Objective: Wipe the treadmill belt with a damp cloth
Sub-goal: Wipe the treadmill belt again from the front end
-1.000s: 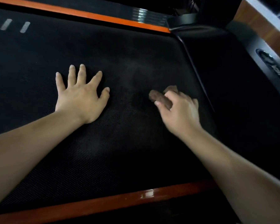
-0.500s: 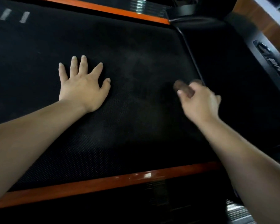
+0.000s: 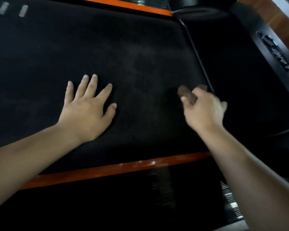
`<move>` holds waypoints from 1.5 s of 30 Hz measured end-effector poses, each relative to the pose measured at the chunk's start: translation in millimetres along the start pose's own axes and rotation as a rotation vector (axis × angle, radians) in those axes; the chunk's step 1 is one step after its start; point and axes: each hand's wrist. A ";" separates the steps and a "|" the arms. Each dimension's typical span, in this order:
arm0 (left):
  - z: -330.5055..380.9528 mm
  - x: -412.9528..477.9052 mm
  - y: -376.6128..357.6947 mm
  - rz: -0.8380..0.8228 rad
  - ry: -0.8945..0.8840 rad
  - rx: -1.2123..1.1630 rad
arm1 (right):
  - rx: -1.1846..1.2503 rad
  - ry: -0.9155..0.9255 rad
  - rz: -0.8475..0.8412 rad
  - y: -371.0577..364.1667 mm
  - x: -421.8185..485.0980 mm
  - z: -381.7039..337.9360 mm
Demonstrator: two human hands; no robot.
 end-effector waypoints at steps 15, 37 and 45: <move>-8.2 -4.8 -4.6 -0.012 -0.030 -0.025 | 0.019 0.099 -0.180 23.5 -10.3 42.2; -159.9 -47.6 55.1 -0.016 -0.026 -0.208 | 0.158 -0.045 -0.148 39.8 -102.9 -30.4; -254.6 -40.3 59.4 0.045 0.121 -0.228 | 0.287 0.131 -0.178 22.0 -125.0 -137.8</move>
Point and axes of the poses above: each hand's wrist, its own x-axis towards the middle knuckle, its own y-axis out of the back of the hand, z = x × y, and after that the axes turned 10 degrees about y, right-handed
